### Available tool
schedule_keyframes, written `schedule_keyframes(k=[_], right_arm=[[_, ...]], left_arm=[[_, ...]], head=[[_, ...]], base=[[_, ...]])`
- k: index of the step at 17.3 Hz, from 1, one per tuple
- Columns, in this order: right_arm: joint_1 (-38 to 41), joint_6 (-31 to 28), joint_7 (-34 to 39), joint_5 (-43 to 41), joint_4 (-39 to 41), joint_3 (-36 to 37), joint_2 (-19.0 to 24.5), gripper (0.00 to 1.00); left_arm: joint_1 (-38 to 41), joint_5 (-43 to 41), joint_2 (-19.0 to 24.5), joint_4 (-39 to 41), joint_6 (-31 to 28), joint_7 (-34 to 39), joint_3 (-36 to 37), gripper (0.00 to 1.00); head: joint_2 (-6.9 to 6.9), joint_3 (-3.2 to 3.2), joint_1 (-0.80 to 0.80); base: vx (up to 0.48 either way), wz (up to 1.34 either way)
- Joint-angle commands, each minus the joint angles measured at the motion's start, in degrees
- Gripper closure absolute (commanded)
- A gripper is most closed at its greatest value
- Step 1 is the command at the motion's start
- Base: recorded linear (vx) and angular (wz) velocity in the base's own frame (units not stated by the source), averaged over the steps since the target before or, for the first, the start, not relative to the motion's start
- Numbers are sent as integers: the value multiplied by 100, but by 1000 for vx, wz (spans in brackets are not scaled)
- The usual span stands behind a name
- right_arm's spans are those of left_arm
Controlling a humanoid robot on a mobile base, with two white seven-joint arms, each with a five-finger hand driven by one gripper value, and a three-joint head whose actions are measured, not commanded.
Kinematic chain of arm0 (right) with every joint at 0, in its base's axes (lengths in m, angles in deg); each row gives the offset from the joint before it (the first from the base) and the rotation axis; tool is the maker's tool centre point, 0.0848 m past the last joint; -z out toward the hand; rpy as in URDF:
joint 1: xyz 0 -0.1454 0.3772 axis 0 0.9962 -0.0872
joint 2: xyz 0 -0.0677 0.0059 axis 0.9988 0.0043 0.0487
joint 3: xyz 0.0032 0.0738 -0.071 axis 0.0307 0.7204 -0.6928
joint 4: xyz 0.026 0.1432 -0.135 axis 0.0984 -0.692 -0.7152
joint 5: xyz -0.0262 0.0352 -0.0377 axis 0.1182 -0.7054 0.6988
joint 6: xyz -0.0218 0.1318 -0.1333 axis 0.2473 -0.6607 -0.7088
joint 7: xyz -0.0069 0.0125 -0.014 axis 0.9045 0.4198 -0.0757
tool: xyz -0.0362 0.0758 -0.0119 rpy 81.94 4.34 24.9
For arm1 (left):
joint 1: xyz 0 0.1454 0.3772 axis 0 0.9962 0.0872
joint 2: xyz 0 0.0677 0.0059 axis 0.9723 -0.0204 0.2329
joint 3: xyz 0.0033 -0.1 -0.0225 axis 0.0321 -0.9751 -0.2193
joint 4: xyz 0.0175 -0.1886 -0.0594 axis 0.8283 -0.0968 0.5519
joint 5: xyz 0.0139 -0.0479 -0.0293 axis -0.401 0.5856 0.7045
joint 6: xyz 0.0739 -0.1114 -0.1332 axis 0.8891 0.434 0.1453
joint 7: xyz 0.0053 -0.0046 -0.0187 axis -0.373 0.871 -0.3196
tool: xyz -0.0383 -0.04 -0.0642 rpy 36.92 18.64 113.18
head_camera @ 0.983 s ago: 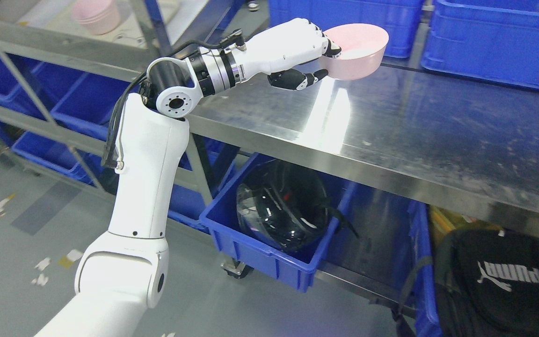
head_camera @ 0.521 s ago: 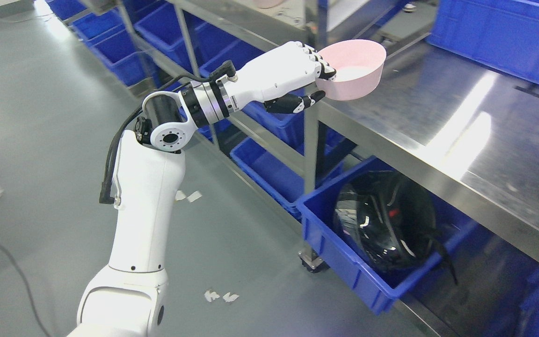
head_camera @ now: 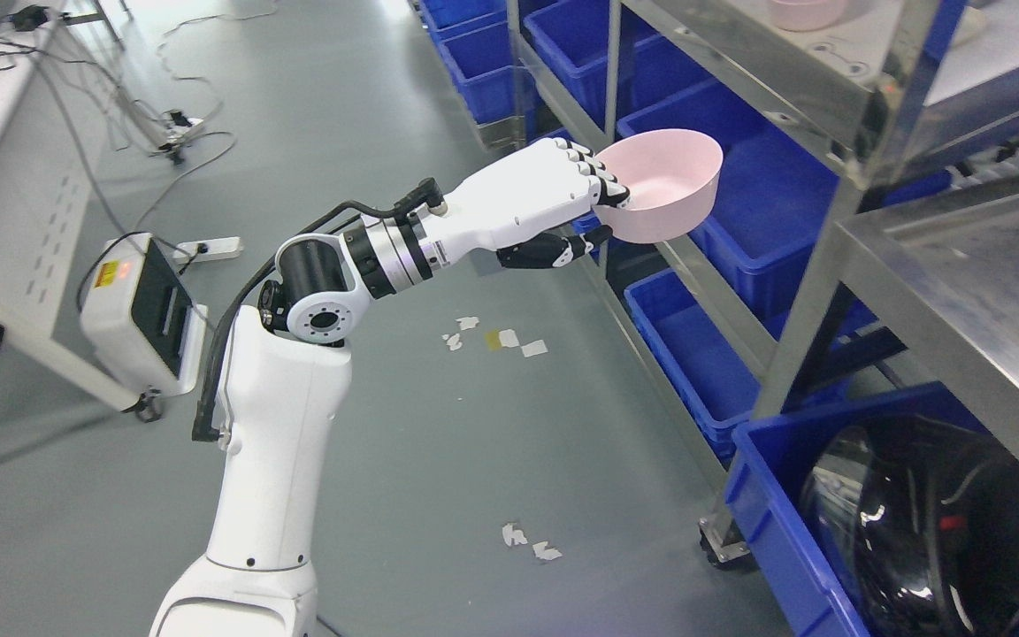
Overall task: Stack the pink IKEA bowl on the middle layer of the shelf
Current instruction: 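Hold the pink bowl in the left hand while the robot turns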
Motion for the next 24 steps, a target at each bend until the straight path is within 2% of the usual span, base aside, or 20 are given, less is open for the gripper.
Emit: schedule_keyframes(k=[1,6,9,24], right_arm=[[131,2,1,0,100,0,-100,0],[131,2,1,0,100,0,-100,0],[131,2,1,0,100,0,-100,0],[131,2,1,0,100,0,-100,0]], left_arm=[[240,30,100,279,-2,2,11,98],[275,4,100,279,-2,-7,-16,98],[564,-32,100,331,-2,-77,-60,98],[592,-5,100,367,-2,-59,125,97]], head=[[0,0,0],[0,0,0],[0,0,0],[0,0,0]], base=[[43,714],[63,721],[73,388],[176,87]])
